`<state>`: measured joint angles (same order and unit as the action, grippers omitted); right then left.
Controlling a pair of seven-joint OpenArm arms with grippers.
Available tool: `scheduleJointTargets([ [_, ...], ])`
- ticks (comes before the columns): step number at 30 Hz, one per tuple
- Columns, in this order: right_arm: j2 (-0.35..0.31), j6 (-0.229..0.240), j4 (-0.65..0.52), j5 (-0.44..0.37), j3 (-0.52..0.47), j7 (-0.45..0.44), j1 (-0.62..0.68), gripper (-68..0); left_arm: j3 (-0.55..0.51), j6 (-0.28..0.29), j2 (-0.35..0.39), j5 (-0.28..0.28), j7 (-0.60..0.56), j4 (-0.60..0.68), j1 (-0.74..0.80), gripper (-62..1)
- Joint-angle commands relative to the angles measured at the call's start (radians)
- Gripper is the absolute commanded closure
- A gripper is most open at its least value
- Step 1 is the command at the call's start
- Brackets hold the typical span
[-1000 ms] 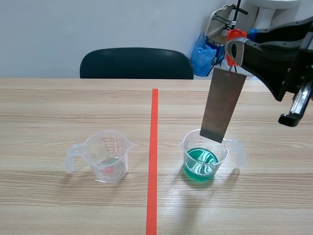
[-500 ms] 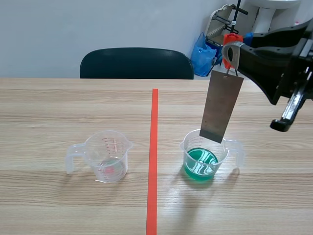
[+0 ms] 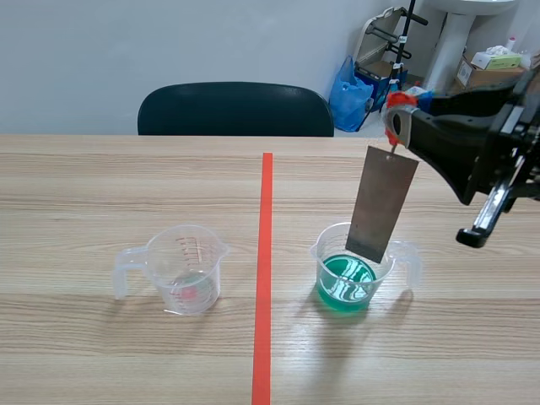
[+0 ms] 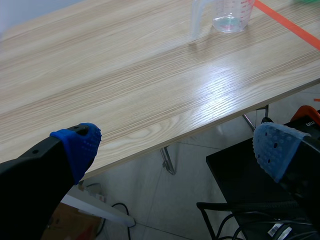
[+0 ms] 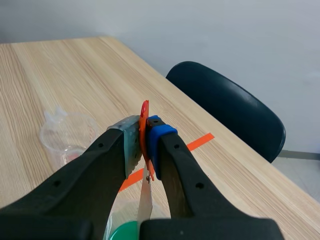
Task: Do the redox reaction experiment
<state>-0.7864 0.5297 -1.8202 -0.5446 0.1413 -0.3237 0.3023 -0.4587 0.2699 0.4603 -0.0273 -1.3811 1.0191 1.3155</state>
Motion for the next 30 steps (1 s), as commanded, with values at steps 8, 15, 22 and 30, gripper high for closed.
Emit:
scheduleJointTargets([
  [8,0.031,-0.005,0.082,0.002,0.085,-0.042,-0.100,-0.6,-0.003,0.005,0.001,0.008,-0.014,0.010,0.001,-62.3],
  [15,0.053,-0.005,0.169,0.022,0.135,-0.096,-0.120,-0.6,-0.003,0.005,0.001,0.009,-0.014,0.010,0.001,-62.3],
  [22,0.097,-0.005,0.219,0.106,0.135,-0.166,-0.123,-0.6,-0.003,0.005,0.001,0.009,-0.014,0.010,0.001,-62.3],
  [30,0.129,-0.005,0.289,0.164,0.155,-0.226,-0.124,-0.6,-0.003,0.005,0.001,0.009,-0.014,0.010,0.001,-62.3],
])
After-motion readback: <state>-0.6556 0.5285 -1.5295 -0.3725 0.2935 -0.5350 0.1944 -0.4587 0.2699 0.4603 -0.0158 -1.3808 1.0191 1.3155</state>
